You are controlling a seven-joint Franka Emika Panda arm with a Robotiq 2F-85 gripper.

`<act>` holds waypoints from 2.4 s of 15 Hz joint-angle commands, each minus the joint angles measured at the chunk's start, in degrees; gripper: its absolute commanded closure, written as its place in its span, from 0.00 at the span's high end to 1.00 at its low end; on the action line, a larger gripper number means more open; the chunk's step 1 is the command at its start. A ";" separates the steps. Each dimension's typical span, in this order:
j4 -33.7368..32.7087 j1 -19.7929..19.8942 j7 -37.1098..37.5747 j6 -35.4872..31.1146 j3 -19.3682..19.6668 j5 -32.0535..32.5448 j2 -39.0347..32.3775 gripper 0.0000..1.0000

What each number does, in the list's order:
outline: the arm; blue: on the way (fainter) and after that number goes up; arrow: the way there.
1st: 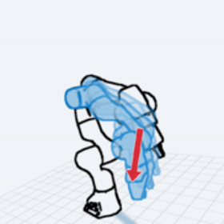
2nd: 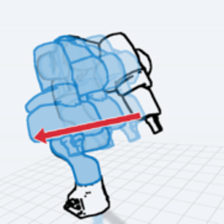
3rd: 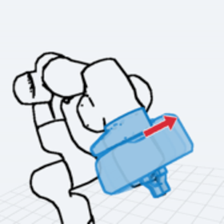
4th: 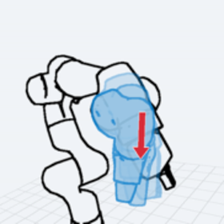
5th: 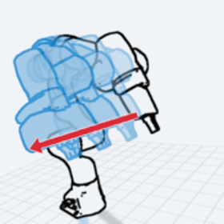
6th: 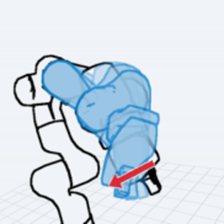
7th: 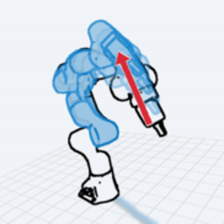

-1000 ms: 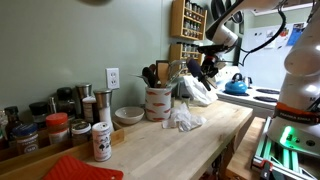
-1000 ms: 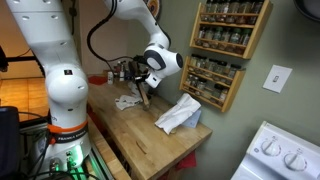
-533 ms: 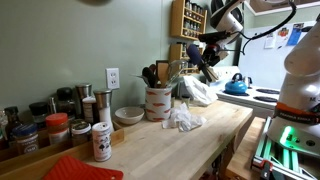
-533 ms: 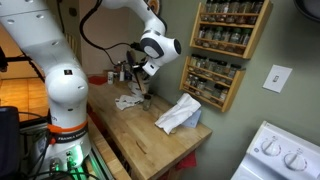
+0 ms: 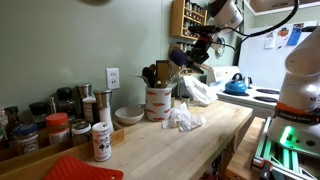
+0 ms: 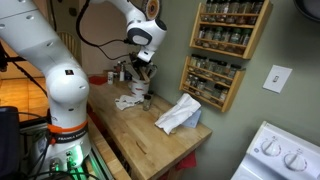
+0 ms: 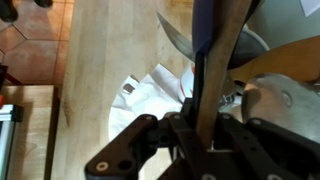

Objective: Pick up both the wooden and plastic spatula at the same time and put them in the utensil holding bucket

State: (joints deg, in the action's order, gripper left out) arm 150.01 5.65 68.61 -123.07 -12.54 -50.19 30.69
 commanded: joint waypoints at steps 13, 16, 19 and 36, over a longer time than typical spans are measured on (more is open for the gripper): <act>-2.48 -1.94 11.35 -5.56 -5.38 17.09 2.89 0.04; -6.06 -2.99 19.18 -2.85 -7.76 28.42 2.85 0.04; -10.44 -3.68 26.01 1.30 -10.76 38.50 2.20 0.04; -25.47 -7.69 48.93 9.24 -15.88 68.56 -15.72 0.04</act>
State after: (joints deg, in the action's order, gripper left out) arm 127.29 -0.42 112.22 -115.27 -28.56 12.84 18.90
